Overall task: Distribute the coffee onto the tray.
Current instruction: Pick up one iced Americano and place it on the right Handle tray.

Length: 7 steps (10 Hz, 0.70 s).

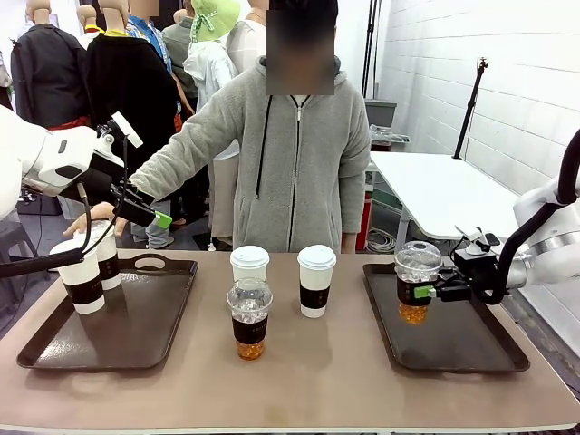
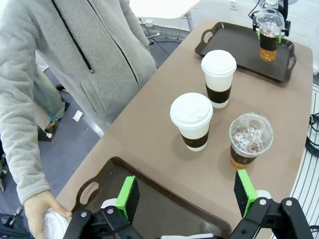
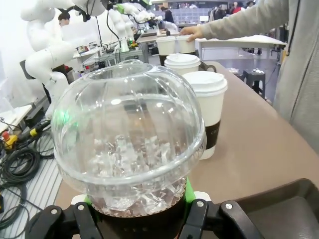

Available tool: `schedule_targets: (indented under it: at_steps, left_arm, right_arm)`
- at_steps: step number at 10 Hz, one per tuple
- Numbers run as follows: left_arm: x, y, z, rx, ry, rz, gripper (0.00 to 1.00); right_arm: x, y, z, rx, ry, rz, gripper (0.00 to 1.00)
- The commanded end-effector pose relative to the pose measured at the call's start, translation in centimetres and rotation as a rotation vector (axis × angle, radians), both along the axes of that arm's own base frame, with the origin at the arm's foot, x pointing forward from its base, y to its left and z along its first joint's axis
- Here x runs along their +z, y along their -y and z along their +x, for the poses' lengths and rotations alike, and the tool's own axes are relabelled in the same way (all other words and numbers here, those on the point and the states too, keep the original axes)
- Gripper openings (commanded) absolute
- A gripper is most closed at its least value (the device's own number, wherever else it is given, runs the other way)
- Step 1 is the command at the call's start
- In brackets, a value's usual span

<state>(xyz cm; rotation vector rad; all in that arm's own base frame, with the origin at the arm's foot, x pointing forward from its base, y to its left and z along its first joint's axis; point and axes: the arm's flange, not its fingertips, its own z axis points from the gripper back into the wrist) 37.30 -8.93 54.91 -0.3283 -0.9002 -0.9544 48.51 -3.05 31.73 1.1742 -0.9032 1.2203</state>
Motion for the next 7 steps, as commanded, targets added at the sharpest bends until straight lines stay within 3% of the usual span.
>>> schedule_targets:
  at_steps: [1,7]
  left_arm:
    - [-0.3,-0.2,0.2,-0.011,0.001,-0.007,1.0]
    - [-0.3,-0.2,0.2,-0.011,0.001,-0.007,1.0]
  right_arm:
    - [0.0,1.1,3.8,-0.022,0.027,0.009,0.68]
    - [-3.1,3.1,11.1,-0.096,0.068,0.052,0.68]
